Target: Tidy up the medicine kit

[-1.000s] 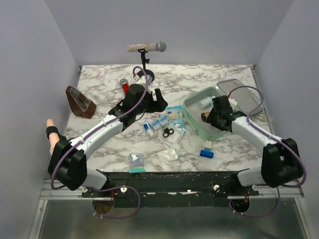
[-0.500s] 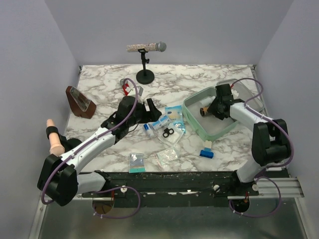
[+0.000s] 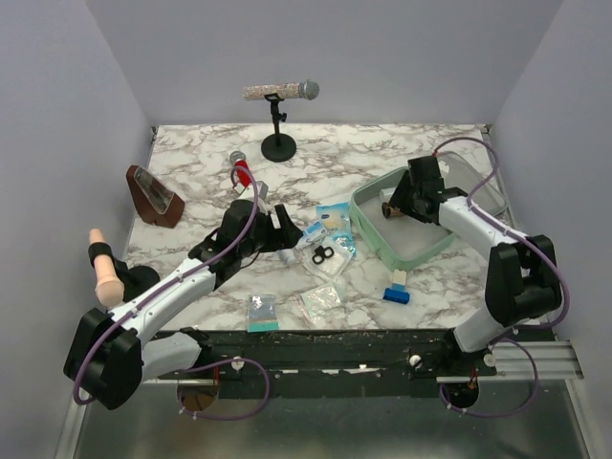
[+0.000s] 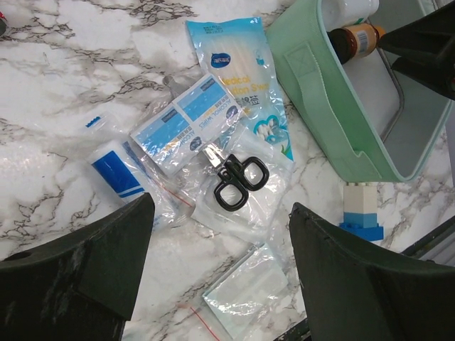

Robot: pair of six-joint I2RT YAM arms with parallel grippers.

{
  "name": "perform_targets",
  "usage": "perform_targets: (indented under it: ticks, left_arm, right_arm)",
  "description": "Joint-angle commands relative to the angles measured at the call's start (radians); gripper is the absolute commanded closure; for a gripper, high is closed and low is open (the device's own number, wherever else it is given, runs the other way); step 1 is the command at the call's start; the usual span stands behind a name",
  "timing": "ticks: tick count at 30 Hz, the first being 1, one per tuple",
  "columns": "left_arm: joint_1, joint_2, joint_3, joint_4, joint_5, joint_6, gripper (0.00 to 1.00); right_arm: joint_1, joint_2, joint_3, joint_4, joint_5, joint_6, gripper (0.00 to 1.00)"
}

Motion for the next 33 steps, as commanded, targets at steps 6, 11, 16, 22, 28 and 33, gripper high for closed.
perform_targets:
  ticks: [6, 11, 16, 22, 28, 33]
  left_arm:
    - [0.001, 0.000, 0.006, -0.012, -0.001, -0.016, 0.14]
    - [-0.001, -0.006, 0.003, -0.015, -0.008, -0.016, 0.14]
    - [-0.002, 0.002, 0.006, -0.015, -0.005, -0.015, 0.14]
    - [-0.004, -0.003, 0.003, -0.023, -0.007, -0.012, 0.14]
    - [-0.005, 0.008, 0.000, -0.015, 0.005, -0.016, 0.14]
    - [-0.012, 0.005, -0.009, -0.001, 0.010, -0.022, 0.14]
  right_arm:
    - [0.150, 0.055, -0.013, -0.028, 0.103, -0.156, 0.25]
    - [0.150, 0.155, 0.040, -0.078, 0.275, -0.159, 0.26]
    - [0.138, 0.210, 0.106, -0.091, 0.317, -0.158, 0.26]
    - [0.103, 0.243, 0.189, -0.135, 0.322, -0.169, 0.27]
    - [0.101, 0.209, 0.180, -0.147, 0.338, -0.192, 0.28]
    - [0.113, 0.111, 0.122, -0.112, 0.296, -0.213, 0.26]
